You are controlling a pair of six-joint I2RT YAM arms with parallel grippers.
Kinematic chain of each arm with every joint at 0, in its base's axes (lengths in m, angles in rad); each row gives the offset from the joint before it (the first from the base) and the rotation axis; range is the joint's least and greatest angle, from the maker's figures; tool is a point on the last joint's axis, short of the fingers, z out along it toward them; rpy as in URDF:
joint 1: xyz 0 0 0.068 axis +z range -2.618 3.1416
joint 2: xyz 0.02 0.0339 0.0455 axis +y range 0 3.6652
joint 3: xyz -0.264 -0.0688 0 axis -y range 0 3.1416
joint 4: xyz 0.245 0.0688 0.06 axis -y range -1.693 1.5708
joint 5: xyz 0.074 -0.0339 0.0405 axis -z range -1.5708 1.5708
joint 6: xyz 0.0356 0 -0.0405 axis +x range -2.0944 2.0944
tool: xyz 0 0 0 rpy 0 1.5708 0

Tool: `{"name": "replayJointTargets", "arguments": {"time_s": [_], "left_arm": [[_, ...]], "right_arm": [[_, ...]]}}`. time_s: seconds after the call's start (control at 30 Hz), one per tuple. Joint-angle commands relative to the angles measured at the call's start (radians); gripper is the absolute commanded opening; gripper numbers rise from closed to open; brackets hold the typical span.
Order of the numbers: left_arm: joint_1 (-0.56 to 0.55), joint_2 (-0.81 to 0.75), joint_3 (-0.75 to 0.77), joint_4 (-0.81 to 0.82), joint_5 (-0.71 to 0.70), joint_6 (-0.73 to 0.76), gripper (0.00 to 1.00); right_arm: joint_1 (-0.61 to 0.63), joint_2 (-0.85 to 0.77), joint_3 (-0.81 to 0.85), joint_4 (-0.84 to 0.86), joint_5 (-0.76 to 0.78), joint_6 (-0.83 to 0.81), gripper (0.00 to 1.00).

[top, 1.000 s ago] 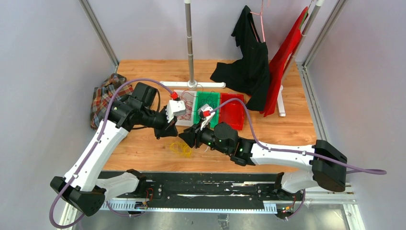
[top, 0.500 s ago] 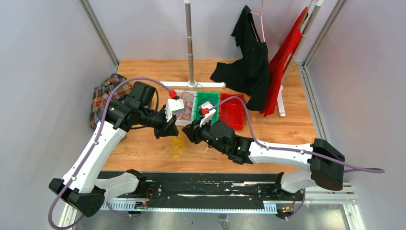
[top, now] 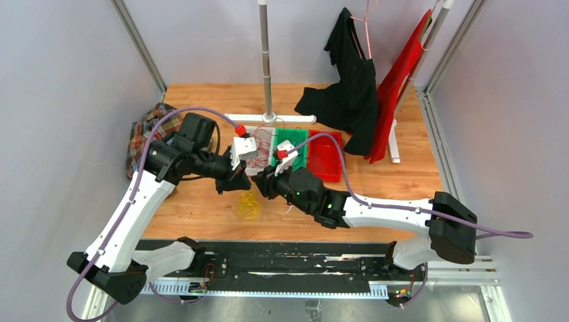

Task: Untangle the cables

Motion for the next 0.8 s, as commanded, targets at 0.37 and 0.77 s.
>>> {"name": "replayJointTargets", "arguments": {"time_s": [0.37, 0.77], "left_arm": [[0.002, -0.020, 0.056, -0.016, 0.015, 0.016, 0.01], [0.001, -0.002, 0.082, -0.016, -0.023, 0.029, 0.00]], "right_arm": [[0.015, -0.089, -0.053, 0.014, 0.047, -0.018, 0.29], [0.046, -0.326, -0.154, -0.052, 0.053, -0.102, 0.54]]}}
